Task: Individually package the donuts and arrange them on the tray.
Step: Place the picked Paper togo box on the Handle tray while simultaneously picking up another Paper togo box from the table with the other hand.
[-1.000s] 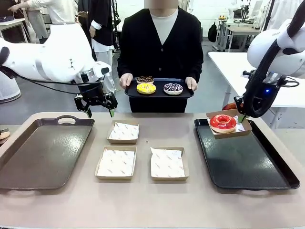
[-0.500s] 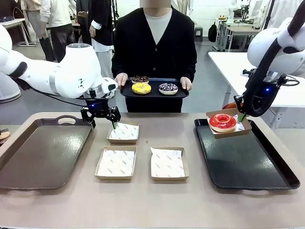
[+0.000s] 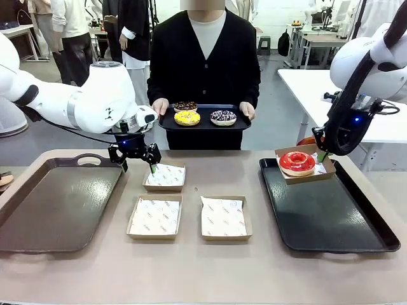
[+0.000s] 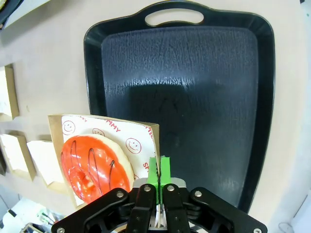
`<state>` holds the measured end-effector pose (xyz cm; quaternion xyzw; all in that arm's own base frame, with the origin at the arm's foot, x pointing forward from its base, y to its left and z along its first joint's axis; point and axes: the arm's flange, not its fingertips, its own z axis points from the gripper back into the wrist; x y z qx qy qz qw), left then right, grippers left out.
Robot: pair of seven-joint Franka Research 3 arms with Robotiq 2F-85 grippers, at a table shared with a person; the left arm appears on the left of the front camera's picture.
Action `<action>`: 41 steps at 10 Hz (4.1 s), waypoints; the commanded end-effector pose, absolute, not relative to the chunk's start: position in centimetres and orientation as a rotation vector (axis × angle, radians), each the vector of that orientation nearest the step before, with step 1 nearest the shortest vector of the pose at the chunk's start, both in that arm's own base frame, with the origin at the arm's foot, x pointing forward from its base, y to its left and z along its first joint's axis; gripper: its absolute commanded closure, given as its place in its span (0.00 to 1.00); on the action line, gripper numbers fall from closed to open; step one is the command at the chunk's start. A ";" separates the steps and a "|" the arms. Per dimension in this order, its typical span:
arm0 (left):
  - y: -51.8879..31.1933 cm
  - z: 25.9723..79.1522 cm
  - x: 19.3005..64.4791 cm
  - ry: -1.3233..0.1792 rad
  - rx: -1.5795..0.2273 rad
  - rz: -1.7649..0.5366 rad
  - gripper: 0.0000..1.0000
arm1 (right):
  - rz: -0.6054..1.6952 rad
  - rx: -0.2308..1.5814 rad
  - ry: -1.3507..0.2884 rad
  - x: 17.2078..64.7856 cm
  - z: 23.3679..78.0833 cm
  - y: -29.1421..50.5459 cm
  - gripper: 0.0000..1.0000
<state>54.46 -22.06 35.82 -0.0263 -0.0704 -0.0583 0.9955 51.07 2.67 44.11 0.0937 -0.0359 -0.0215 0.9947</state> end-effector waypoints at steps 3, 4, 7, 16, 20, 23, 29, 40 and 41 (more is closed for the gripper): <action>-22.1 36.2 54.3 -0.136 -0.055 -0.113 0.00 | -0.041 0.181 -0.071 50.9 44.3 2.6 0.98; -22.1 36.2 54.3 -0.136 -0.055 -0.113 0.00 | -0.041 0.181 -0.071 50.9 44.3 2.6 0.98; -22.3 35.5 55.8 -0.114 -0.033 -0.083 0.00 | -0.029 0.225 -0.034 52.0 42.6 2.7 0.98; -24.2 34.2 59.5 -0.093 -0.019 -0.056 0.00 | -0.006 0.288 -0.028 57.3 39.1 1.7 0.98; -24.1 33.5 60.4 -0.083 -0.017 -0.048 0.00 | 0.001 0.313 -0.005 59.8 36.7 1.8 0.98; -24.0 33.3 60.6 -0.079 -0.017 -0.048 0.00 | -0.003 0.312 0.000 60.5 35.6 1.8 0.98; -24.1 32.8 60.4 -0.080 -0.006 -0.055 0.00 | -0.014 0.289 0.003 61.7 34.4 2.5 0.98; -23.9 32.5 60.1 -0.083 -0.009 -0.063 0.00 | -0.083 0.145 -0.008 61.6 34.9 3.3 0.98; -23.9 32.5 60.1 -0.083 -0.008 -0.062 0.00 | -0.086 0.139 -0.007 61.6 34.8 3.3 0.98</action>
